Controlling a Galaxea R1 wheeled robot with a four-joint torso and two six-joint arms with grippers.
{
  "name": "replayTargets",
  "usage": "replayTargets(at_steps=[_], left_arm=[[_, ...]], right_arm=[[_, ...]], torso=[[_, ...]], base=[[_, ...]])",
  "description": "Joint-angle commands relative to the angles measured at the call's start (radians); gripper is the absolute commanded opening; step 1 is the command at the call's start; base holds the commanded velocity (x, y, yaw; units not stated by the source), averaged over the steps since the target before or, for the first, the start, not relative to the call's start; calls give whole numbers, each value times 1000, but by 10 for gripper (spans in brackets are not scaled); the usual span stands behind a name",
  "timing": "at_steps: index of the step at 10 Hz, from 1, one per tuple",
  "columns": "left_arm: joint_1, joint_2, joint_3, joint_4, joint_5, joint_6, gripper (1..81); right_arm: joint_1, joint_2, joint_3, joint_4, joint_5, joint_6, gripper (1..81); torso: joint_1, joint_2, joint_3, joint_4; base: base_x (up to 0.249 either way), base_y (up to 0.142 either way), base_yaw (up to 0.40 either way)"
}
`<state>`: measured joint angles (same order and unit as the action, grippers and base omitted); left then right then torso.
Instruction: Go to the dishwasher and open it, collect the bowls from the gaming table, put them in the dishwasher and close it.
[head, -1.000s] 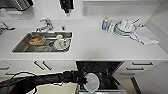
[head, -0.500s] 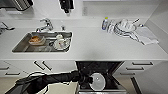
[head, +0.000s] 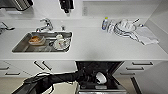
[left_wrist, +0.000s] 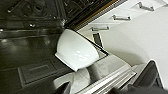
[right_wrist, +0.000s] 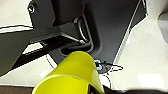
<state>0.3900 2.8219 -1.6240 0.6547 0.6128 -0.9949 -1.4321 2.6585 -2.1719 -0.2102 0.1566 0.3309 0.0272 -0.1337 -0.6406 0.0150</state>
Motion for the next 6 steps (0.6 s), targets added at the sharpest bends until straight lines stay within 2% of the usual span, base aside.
replayTargets(at_steps=[1, 3, 4, 6], left_arm=[[-73, -76, 92, -3, 30, 21, 811], [-21, -186, 230, -1, 30, 50, 811], [23, -261, 319, 0, 30, 82, 811], [146, -385, 439, 25, 24, 145, 811]], right_arm=[[0, -53, 44, -8, -68, 0, 10], [0, -160, 154, -8, -17, 0, 10], [9, -246, 248, -5, 14, 2, 10], [47, -389, 383, -3, 18, 25, 10]], torso=[[0, 0, 0, 0], [0, 0, 0, 0], [0, 0, 0, 0], [0, 0, 0, 0]], base=[[0, 0, 0], [0, 0, 0], [0, 0, 0], [0, 0, 0]])
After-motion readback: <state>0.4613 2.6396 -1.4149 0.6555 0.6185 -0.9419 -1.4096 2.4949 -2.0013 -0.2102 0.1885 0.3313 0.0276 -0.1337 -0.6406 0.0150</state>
